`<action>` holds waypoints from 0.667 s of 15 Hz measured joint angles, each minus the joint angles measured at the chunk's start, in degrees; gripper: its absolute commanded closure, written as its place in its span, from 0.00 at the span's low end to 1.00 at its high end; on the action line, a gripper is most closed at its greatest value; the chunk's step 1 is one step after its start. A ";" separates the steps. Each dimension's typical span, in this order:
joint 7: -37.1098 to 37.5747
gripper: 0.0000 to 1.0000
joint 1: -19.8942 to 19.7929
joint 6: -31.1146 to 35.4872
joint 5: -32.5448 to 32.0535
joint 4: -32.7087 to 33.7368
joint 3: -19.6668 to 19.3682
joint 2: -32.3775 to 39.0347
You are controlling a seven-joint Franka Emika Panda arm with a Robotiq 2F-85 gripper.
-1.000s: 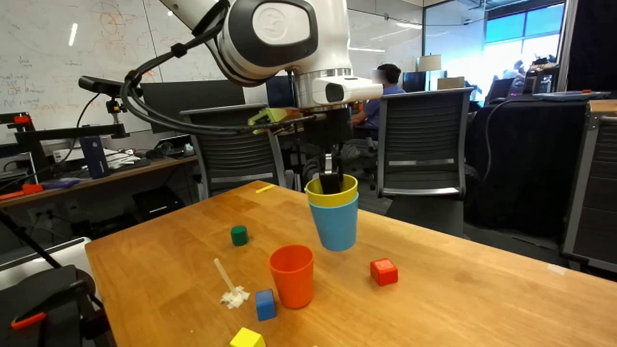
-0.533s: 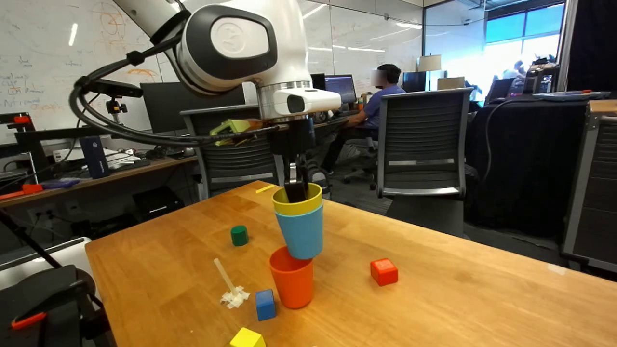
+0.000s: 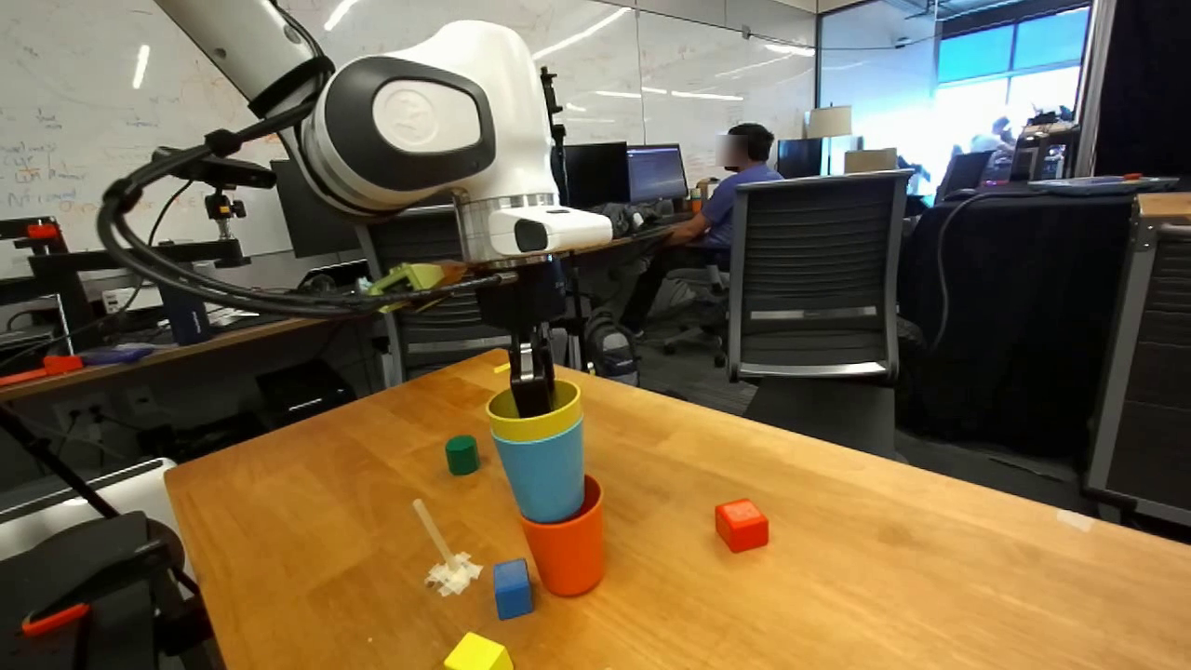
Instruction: Stack the cups
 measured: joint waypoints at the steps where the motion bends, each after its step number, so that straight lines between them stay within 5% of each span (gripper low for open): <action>1: 0.00 0.98 0.10 0.23 -0.28 -0.28 0.01 0.11; 10: -0.67 0.98 -0.06 5.88 -2.40 -1.33 -0.29 2.85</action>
